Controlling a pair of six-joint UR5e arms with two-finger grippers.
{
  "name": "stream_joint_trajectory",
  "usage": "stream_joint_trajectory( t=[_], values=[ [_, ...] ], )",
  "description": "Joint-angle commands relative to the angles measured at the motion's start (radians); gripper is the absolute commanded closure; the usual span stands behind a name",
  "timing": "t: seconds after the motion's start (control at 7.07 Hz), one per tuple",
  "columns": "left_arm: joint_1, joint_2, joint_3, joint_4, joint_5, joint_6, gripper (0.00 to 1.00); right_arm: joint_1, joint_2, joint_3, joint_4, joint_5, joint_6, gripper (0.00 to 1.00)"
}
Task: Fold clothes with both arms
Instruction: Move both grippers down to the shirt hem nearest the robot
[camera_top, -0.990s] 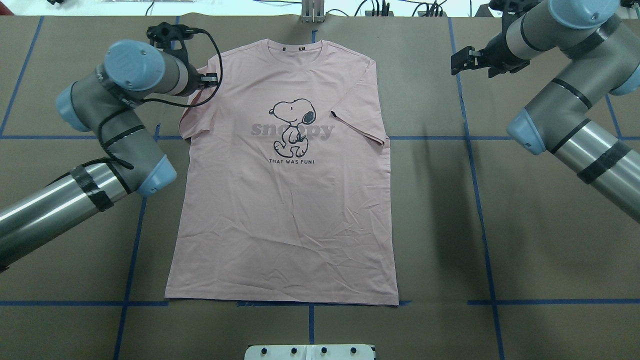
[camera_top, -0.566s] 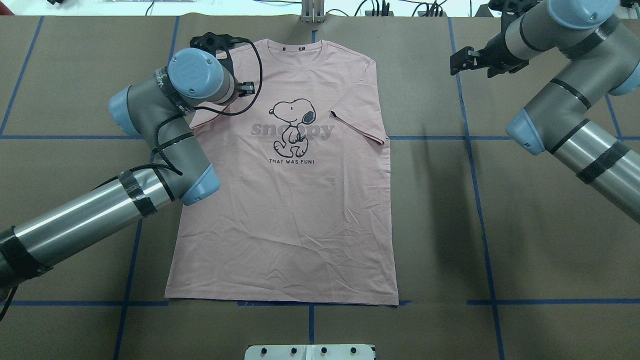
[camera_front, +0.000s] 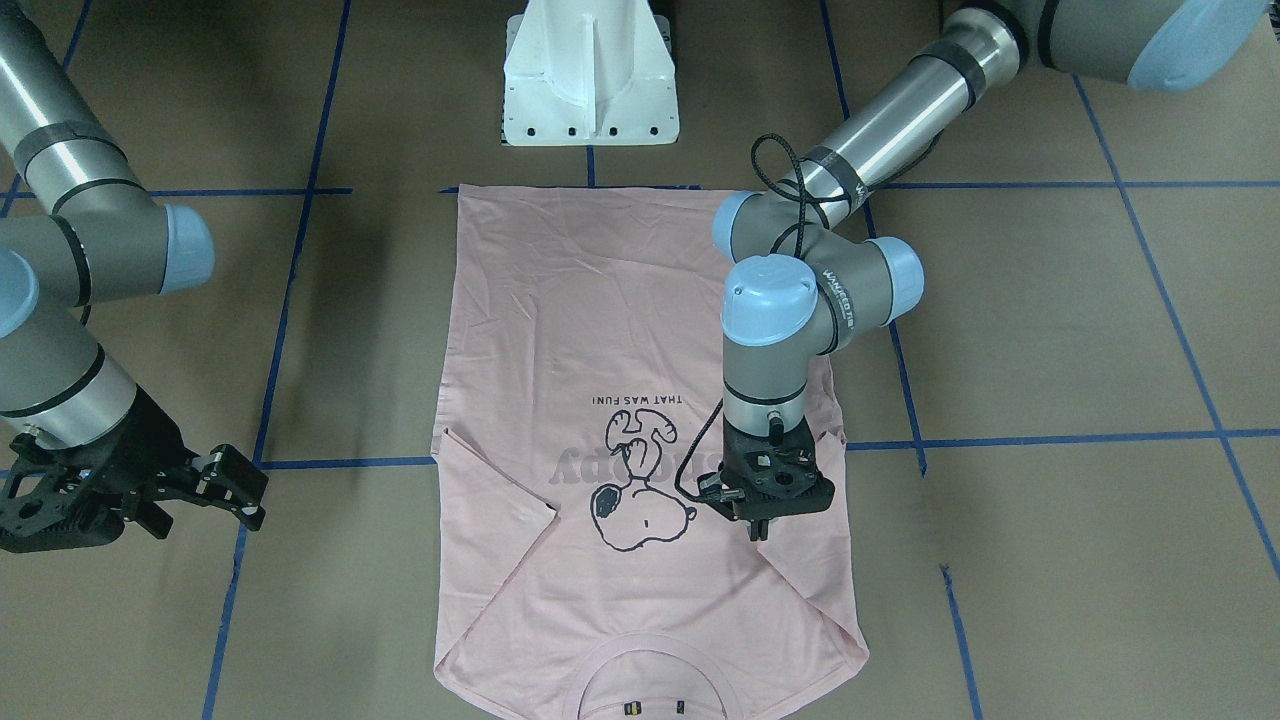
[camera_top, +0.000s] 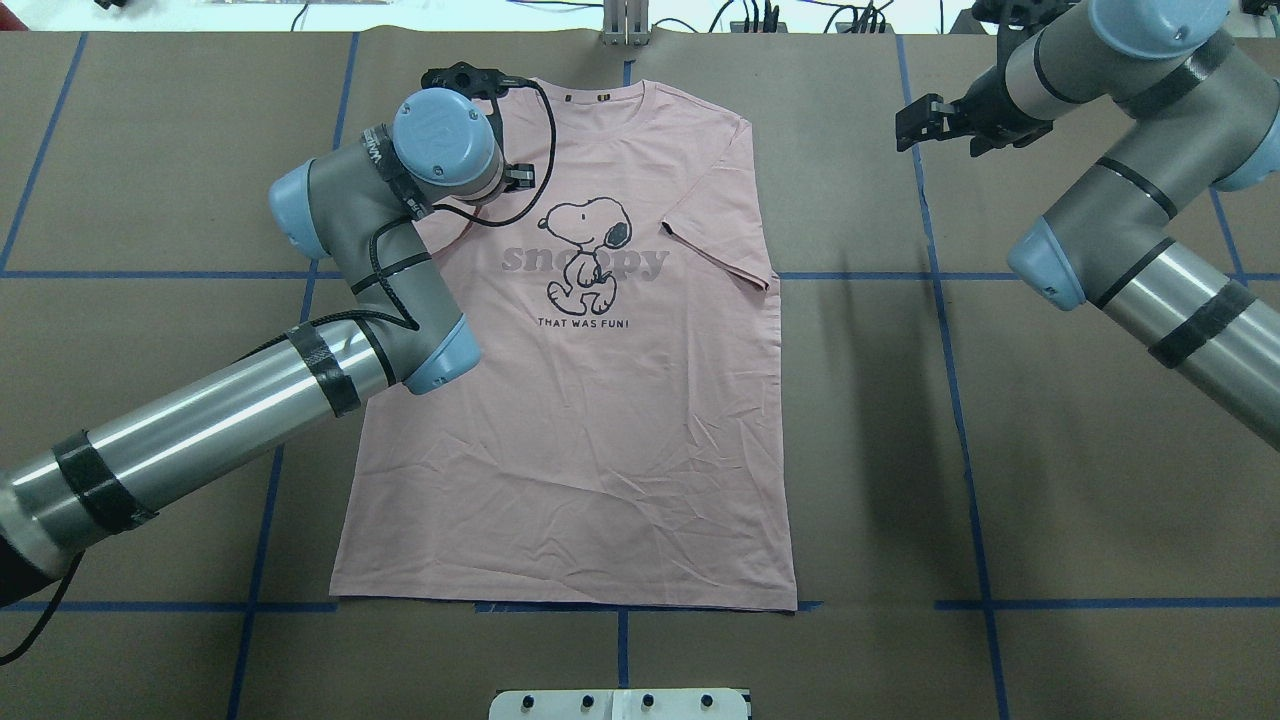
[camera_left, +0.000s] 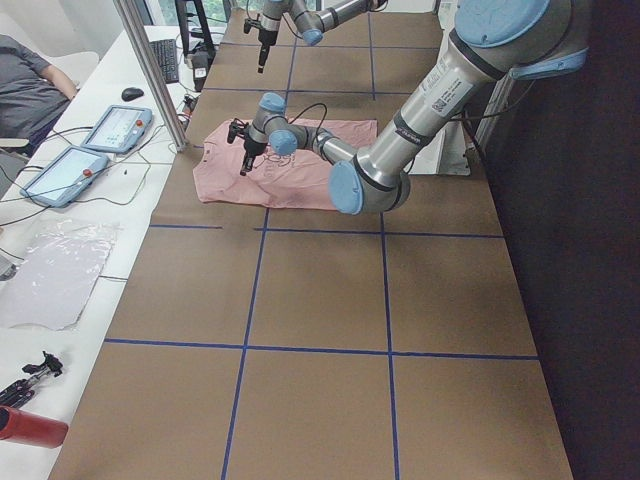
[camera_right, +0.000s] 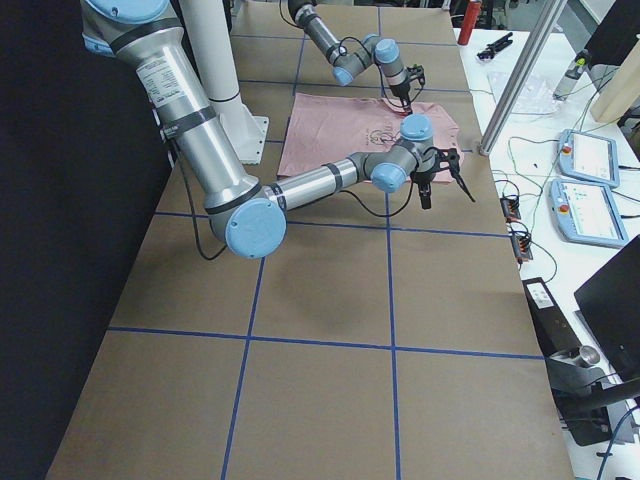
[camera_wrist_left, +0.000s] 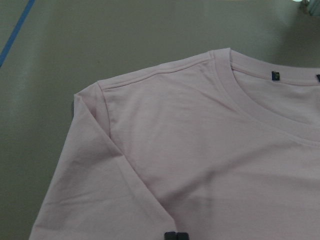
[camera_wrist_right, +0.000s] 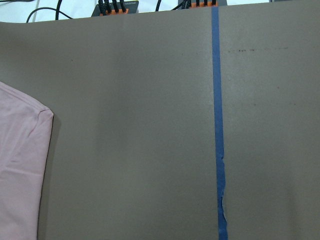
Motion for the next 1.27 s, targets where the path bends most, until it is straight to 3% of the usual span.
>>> stream_joint_trajectory(
  t=[0.0, 0.14, 0.28, 0.57, 0.85, 1.13],
  values=[
    [-0.004, 0.047, -0.118, -0.004, -0.082, 0.082, 0.0, -0.019, 0.002, 0.073, -0.092, 0.002, 0.074, 0.0],
    [-0.004, 0.126, -0.241, -0.007, -0.138, 0.086, 0.0, -0.072, -0.001, 0.204, -0.252, -0.012, 0.11, 0.0],
    [-0.005, 0.21, -0.381, -0.007, -0.163, 0.149, 0.0, -0.141, -0.031, 0.339, -0.313, -0.071, 0.23, 0.0],
    [-0.001, 0.32, -0.567, -0.007, -0.233, 0.174, 0.0, -0.358, -0.102, 0.542, -0.33, -0.237, 0.532, 0.0],
    [0.077, 0.396, -0.67, -0.014, -0.232, 0.102, 0.0, -0.654, -0.206, 0.7, -0.338, -0.52, 0.774, 0.04],
    [0.168, 0.551, -0.817, -0.014, -0.197, -0.049, 0.0, -0.848, -0.29, 0.754, -0.343, -0.696, 0.924, 0.12]
  ],
)
